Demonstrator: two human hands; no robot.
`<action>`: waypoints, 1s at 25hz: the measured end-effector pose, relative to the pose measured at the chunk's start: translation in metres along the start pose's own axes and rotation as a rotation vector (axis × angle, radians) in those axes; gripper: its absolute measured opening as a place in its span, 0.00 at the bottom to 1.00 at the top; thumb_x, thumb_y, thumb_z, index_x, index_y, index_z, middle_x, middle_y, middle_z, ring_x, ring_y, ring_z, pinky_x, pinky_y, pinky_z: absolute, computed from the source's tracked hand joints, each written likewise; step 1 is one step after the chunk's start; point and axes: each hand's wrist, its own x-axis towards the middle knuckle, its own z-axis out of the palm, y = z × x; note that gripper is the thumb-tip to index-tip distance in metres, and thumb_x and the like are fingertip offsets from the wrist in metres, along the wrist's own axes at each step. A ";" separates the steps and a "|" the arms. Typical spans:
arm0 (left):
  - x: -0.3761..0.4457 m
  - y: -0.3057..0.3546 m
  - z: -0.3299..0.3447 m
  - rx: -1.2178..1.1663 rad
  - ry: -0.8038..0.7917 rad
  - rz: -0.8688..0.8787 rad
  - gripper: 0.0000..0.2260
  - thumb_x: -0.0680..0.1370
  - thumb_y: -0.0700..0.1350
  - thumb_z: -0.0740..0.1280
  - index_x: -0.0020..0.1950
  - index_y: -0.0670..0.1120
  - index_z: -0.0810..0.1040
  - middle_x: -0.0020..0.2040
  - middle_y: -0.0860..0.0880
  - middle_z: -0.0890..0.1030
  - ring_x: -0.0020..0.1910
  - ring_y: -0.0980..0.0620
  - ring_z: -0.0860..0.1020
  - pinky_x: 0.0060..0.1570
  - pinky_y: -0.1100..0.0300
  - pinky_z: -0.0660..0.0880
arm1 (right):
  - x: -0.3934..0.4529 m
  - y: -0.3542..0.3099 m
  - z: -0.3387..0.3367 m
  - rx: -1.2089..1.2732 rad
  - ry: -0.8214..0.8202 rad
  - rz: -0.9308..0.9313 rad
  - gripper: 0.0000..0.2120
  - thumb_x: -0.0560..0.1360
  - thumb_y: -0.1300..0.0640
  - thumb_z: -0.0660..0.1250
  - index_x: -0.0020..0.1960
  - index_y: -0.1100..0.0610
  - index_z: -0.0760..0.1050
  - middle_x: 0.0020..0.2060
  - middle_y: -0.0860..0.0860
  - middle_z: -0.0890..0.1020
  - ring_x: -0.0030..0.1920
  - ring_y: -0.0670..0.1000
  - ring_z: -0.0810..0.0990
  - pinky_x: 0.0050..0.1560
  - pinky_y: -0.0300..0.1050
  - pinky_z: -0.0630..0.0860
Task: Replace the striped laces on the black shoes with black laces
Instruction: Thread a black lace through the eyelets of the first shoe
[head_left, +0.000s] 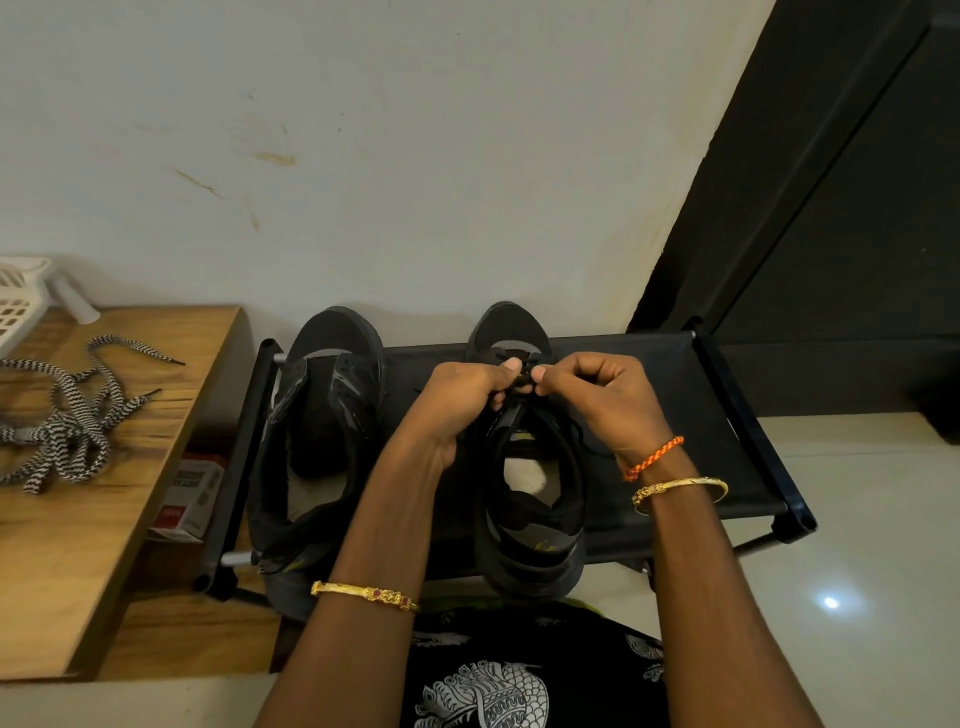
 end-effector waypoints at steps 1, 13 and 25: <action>0.001 -0.001 0.001 -0.015 0.010 0.008 0.17 0.76 0.46 0.69 0.27 0.45 0.80 0.26 0.51 0.73 0.28 0.56 0.72 0.33 0.65 0.71 | 0.000 -0.001 0.000 -0.004 0.002 -0.008 0.11 0.73 0.65 0.69 0.32 0.58 0.79 0.29 0.51 0.80 0.35 0.48 0.78 0.43 0.38 0.76; 0.017 -0.016 0.004 0.070 0.157 0.107 0.11 0.76 0.48 0.70 0.34 0.50 0.84 0.40 0.48 0.85 0.48 0.48 0.82 0.56 0.49 0.77 | -0.033 -0.012 0.002 -0.113 -0.154 -0.075 0.13 0.75 0.70 0.64 0.32 0.61 0.72 0.44 0.53 0.77 0.42 0.42 0.75 0.45 0.33 0.71; 0.017 -0.020 0.016 0.360 0.330 0.230 0.13 0.79 0.54 0.63 0.34 0.57 0.76 0.46 0.54 0.77 0.54 0.48 0.76 0.61 0.41 0.68 | -0.049 -0.007 0.012 -0.133 0.024 0.203 0.13 0.80 0.61 0.59 0.36 0.61 0.70 0.23 0.41 0.75 0.27 0.47 0.64 0.29 0.43 0.62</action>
